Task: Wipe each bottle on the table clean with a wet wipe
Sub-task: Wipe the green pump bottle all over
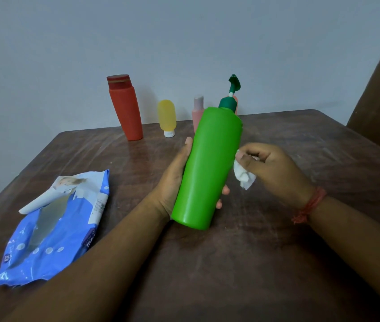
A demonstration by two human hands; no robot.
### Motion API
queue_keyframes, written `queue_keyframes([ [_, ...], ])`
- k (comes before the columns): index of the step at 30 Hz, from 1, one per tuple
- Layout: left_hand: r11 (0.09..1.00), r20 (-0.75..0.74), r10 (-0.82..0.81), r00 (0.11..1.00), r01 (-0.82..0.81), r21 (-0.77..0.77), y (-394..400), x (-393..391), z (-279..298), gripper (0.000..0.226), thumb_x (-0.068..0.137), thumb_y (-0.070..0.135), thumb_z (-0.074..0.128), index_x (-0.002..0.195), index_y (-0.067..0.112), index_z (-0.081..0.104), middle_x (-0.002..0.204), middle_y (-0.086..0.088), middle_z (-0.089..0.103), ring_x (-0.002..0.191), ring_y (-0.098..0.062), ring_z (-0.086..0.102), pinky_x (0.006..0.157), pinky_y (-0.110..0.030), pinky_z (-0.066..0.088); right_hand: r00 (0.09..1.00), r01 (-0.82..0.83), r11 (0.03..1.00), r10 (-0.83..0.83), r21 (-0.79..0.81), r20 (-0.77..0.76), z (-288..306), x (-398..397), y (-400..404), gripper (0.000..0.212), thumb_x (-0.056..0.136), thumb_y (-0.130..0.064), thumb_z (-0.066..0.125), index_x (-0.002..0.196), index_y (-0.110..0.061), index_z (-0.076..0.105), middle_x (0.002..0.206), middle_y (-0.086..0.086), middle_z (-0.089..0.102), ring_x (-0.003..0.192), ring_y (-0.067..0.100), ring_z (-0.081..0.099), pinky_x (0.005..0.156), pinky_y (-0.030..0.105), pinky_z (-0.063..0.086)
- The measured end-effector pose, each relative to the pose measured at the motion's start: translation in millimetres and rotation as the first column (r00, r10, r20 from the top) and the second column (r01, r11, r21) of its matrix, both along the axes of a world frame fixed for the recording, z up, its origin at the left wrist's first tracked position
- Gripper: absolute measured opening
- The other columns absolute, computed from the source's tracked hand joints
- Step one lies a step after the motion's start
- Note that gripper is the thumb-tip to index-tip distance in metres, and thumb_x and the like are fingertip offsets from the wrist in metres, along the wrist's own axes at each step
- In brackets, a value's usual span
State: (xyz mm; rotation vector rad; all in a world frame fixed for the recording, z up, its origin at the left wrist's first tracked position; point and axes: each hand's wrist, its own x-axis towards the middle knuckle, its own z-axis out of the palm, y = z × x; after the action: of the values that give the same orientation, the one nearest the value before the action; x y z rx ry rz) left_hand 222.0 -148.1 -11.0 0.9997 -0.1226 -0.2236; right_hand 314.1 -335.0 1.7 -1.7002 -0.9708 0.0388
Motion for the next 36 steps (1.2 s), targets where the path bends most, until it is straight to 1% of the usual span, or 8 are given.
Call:
queue_keyframes([
  [5, 0.993, -0.021, 0.115, 0.993, -0.115, -0.002, -4.0, 2.6, -1.0, 0.072, 0.087, 0.071, 0.044, 0.121, 0.011, 0.067, 0.102, -0.018, 0.064, 0.076, -0.033, 0.066, 0.061, -0.039, 0.055, 0.922, 0.374, 0.887, -0.387, 0.272, -0.008, 3.0, 3.5, -0.8, 0.013, 0.101, -0.026, 0.059, 0.100, -0.020, 0.071, 0.086, -0.007, 0.073, 0.082, 0.008, 0.069, 0.077, 0.029, 0.056],
  [12, 0.843, 0.057, 0.441, 0.896, -0.435, 0.317, -4.4, 6.5, 0.1, 0.087, 0.081, 0.081, 0.045, 0.126, 0.009, 0.057, 0.107, -0.017, 0.066, 0.078, -0.020, 0.064, 0.067, -0.036, 0.054, 0.944, 0.205, 0.952, -0.255, 0.229, 0.212, -7.5, -14.0, 10.2, 0.019, 0.096, -0.026, 0.064, 0.104, -0.042, 0.066, 0.098, -0.006, 0.073, 0.093, 0.012, 0.069, 0.085, 0.029, 0.055],
  [16, 0.779, 0.161, 0.494, 0.855, -0.517, 0.355, -4.9, 5.7, 1.7, 0.054, 0.103, 0.053, 0.036, 0.116, 0.003, 0.053, 0.105, -0.015, 0.065, 0.088, -0.022, 0.062, 0.077, -0.037, 0.052, 0.914, 0.220, 0.943, -0.288, 0.249, 0.284, -6.3, -16.9, 10.5, 0.013, 0.096, -0.022, 0.062, 0.107, -0.024, 0.070, 0.095, -0.004, 0.070, 0.090, 0.008, 0.067, 0.080, 0.023, 0.054],
  [19, 0.761, 0.179, 0.538, 0.824, -0.565, 0.318, -5.4, 8.8, -5.2, 0.028, 0.101, 0.037, 0.042, 0.110, 0.011, 0.051, 0.106, -0.016, 0.061, 0.093, -0.027, 0.056, 0.082, -0.041, 0.047, 0.943, 0.228, 0.944, -0.275, 0.240, 0.185, -12.8, -8.3, 10.9, 0.016, 0.098, -0.030, 0.062, 0.108, -0.021, 0.071, 0.096, -0.001, 0.072, 0.091, 0.016, 0.070, 0.083, 0.043, 0.058],
  [22, 0.771, 0.161, 0.590, 0.791, -0.611, 0.179, -4.1, 11.6, -5.9, 0.011, 0.103, 0.019, 0.042, 0.102, 0.016, 0.052, 0.095, -0.009, 0.060, 0.081, -0.018, 0.055, 0.072, -0.033, 0.047, 0.949, 0.250, 0.936, -0.288, 0.248, 0.128, -15.4, -4.1, 10.8, 0.018, 0.096, -0.033, 0.062, 0.109, -0.025, 0.071, 0.098, -0.001, 0.073, 0.093, 0.020, 0.071, 0.084, 0.050, 0.057],
  [26, 0.801, 0.121, 0.590, 0.798, -0.598, 0.039, -2.3, 10.0, -2.9, 0.023, 0.092, 0.019, 0.056, 0.111, 0.007, 0.057, 0.095, -0.007, 0.064, 0.083, -0.018, 0.059, 0.077, -0.036, 0.050, 0.936, 0.268, 0.930, -0.313, 0.250, 0.159, -14.1, -6.4, 12.5, 0.020, 0.095, -0.025, 0.063, 0.113, -0.022, 0.072, 0.105, -0.003, 0.073, 0.098, 0.011, 0.069, 0.089, 0.037, 0.057],
  [31, 0.893, 0.032, 0.450, 0.893, -0.450, -0.006, -9.8, 5.3, 0.8, 0.063, 0.097, 0.036, 0.050, 0.145, -0.004, 0.042, 0.133, -0.025, 0.051, 0.111, -0.035, 0.055, 0.097, -0.049, 0.051, 0.915, 0.256, 0.945, -0.305, 0.204, 0.264, -12.1, -11.3, 12.9, 0.022, 0.096, -0.017, 0.063, 0.114, -0.008, 0.074, 0.104, -0.003, 0.070, 0.097, 0.002, 0.066, 0.085, 0.014, 0.049],
  [36, 0.941, -0.022, 0.338, 0.941, -0.338, -0.014, -15.2, 3.5, 1.0, 0.061, 0.102, 0.050, 0.041, 0.143, 0.007, 0.051, 0.142, -0.023, 0.053, 0.121, -0.039, 0.050, 0.111, -0.066, 0.035, 0.906, 0.215, 0.951, -0.280, 0.224, 0.318, -9.2, -18.1, 14.5, 0.022, 0.098, -0.015, 0.061, 0.115, -0.008, 0.073, 0.107, -0.003, 0.070, 0.101, 0.007, 0.067, 0.087, 0.018, 0.051],
])
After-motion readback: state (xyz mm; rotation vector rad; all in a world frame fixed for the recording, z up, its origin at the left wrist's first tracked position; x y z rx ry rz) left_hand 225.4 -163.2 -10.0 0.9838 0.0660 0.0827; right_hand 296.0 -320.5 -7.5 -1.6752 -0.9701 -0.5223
